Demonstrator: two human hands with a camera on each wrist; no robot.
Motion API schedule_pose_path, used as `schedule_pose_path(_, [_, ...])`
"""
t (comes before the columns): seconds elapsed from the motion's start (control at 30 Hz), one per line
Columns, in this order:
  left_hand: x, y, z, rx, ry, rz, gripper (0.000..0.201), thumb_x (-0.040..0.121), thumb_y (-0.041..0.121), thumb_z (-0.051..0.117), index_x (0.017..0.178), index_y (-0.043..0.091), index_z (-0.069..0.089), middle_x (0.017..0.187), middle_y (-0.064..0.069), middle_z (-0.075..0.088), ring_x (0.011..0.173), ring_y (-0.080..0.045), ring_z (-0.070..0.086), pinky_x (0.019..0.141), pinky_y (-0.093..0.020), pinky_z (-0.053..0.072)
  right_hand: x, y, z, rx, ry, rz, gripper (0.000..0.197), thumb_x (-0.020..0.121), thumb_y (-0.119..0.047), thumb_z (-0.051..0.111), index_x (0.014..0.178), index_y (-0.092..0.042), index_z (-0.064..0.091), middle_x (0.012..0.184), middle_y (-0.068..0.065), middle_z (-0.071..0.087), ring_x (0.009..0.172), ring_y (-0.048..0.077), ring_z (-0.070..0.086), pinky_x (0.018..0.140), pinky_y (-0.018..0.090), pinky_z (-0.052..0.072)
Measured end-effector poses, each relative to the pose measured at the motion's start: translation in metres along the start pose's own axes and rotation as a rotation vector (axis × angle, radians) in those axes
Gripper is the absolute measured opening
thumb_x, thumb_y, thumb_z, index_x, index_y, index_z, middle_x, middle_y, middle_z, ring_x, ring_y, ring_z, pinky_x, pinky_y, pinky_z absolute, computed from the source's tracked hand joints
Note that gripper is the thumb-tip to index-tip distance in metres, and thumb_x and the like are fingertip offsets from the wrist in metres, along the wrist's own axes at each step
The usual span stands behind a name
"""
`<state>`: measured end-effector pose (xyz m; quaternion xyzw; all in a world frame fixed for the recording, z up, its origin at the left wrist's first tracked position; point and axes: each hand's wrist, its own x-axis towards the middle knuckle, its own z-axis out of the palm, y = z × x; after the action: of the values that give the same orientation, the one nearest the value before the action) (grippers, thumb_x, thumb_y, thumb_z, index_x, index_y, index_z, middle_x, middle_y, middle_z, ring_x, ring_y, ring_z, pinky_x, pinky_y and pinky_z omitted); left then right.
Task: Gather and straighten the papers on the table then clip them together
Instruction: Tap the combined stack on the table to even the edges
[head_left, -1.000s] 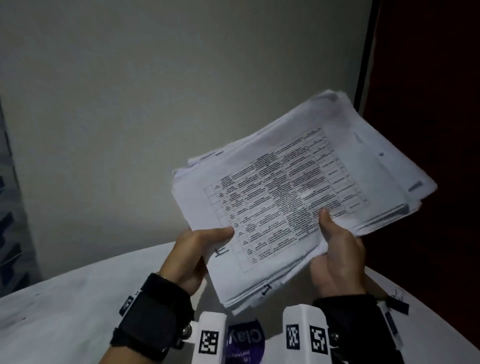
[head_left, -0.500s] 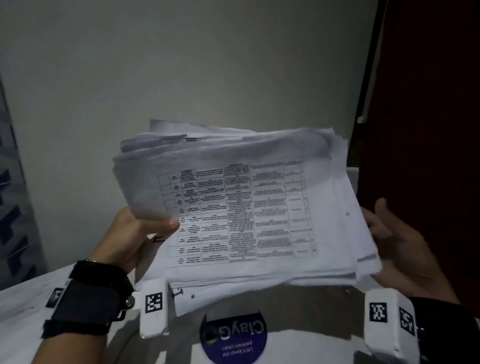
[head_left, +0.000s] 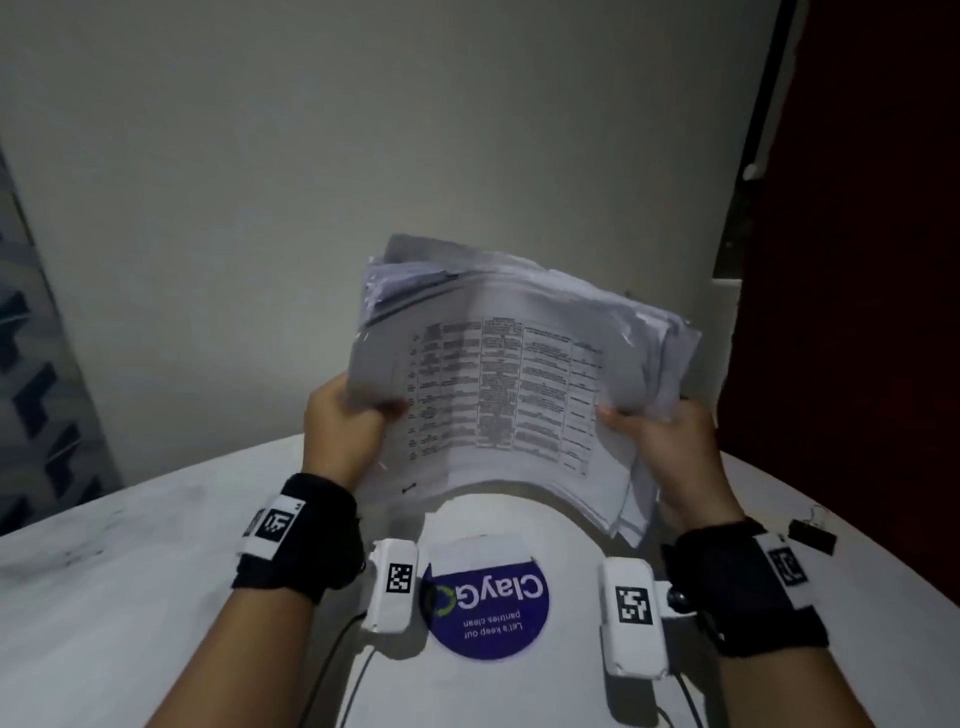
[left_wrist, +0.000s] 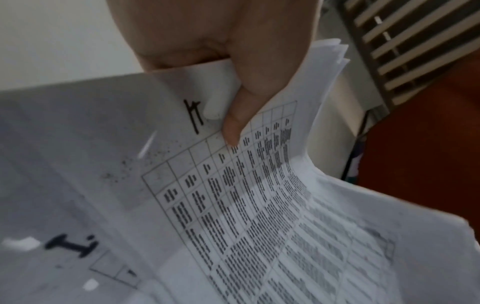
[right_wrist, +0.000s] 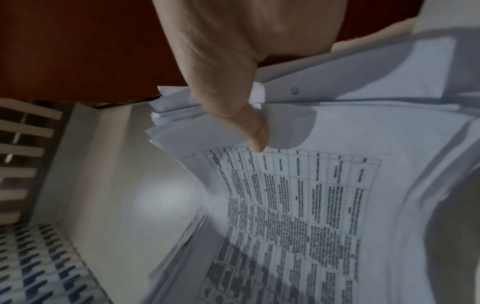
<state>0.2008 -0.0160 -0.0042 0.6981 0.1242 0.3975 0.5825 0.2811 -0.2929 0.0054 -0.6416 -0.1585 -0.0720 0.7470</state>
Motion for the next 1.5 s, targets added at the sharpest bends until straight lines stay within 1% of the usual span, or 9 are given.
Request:
schedule_pose_path(0.1, [0.0,-0.018,-0.009,0.004,-0.057,-0.098,0.016,0.074,-0.012,0.075,0.086,-0.002,0.072,0.081,-0.007,0.076,0.079,-0.025,0.066,0.071,-0.047,0.059,-0.003,0.01,-0.006,0.066,0.034,0.103,0.025,0.08,0.011,0.074,0.099,-0.006,0.077,0.101,0.016,0.079,0.097,0.037,0.075,0.089,0.049,0.06])
schedule_pose_path(0.2, [-0.002,-0.018,-0.011,-0.06,-0.055,-0.108,0.024,0.072,-0.011,0.078,0.084,0.009,0.076,0.076,0.005,0.078,0.081,-0.025,0.069,0.072,-0.038,0.059,-0.005,0.01,-0.009,0.069,0.065,0.074,0.026,0.076,0.007,0.078,0.094,-0.011,0.079,0.102,0.012,0.078,0.096,0.034,0.075,0.092,0.056,0.058])
schedule_pose_path(0.53, [-0.003,-0.012,-0.007,-0.109,-0.206,-0.146,0.035,0.077,-0.006,0.078,0.109,0.007,0.074,0.1,-0.001,0.08,0.099,-0.022,0.074,0.079,-0.03,0.059,0.006,0.002,-0.029,0.054,0.098,0.207,0.033,0.073,0.016,0.066,0.094,-0.007,0.075,0.091,0.014,0.079,0.078,0.031,0.077,0.069,0.038,0.063])
schedule_pose_path(0.7, [-0.003,-0.004,-0.002,-0.143,-0.157,-0.104,0.027,0.082,-0.004,0.074,0.101,0.014,0.073,0.095,-0.001,0.079,0.094,-0.023,0.072,0.078,-0.034,0.058,0.008,-0.001,-0.031,0.064,0.105,0.136,0.026,0.08,0.011,0.065,0.092,-0.01,0.075,0.085,0.009,0.079,0.078,0.028,0.076,0.072,0.035,0.061])
schedule_pose_path(0.9, [-0.001,0.009,-0.002,-0.198,-0.081,0.04,0.047,0.086,-0.003,0.07,0.125,0.015,0.05,0.107,0.0,0.067,0.091,-0.012,0.067,0.066,-0.021,0.056,0.008,-0.004,-0.033,0.034,0.116,0.079,0.028,0.079,0.011,0.053,0.085,-0.012,0.068,0.084,0.011,0.068,0.079,0.029,0.065,0.068,0.033,0.051])
schedule_pose_path(1.03, [0.0,0.015,0.001,-0.242,-0.08,0.038,0.03,0.091,-0.005,0.06,0.112,0.017,0.054,0.102,0.001,0.068,0.085,-0.012,0.066,0.063,-0.018,0.054,0.01,0.001,-0.029,0.06,0.14,0.035,0.025,0.076,0.006,0.057,0.081,-0.015,0.071,0.085,0.01,0.07,0.084,0.029,0.066,0.075,0.037,0.051])
schedule_pose_path(1.17, [0.004,0.012,-0.008,-0.286,-0.056,-0.045,0.023,0.091,-0.001,0.06,0.11,0.012,0.061,0.101,-0.002,0.072,0.089,-0.016,0.069,0.078,-0.031,0.056,0.014,0.007,-0.035,0.117,0.202,0.043,0.028,0.066,-0.002,0.057,0.081,-0.019,0.073,0.09,0.014,0.068,0.089,0.032,0.064,0.08,0.044,0.049])
schedule_pose_path(1.3, [-0.001,-0.008,-0.012,-0.191,-0.266,-0.235,0.036,0.092,-0.003,0.057,0.122,0.013,0.068,0.114,-0.006,0.078,0.105,-0.024,0.073,0.095,-0.041,0.056,0.01,0.016,-0.037,0.024,0.041,0.197,0.029,0.067,0.005,0.057,0.086,-0.01,0.073,0.097,0.022,0.076,0.097,0.044,0.069,0.091,0.055,0.054])
schedule_pose_path(1.5, [0.005,-0.009,-0.013,-0.229,-0.196,-0.2,0.036,0.088,-0.003,0.061,0.12,0.012,0.068,0.113,-0.008,0.077,0.109,-0.03,0.071,0.095,-0.045,0.055,0.01,0.003,-0.036,0.055,0.197,0.071,0.021,0.065,0.003,0.056,0.085,0.0,0.064,0.081,0.009,0.06,0.08,0.026,0.056,0.07,0.036,0.041])
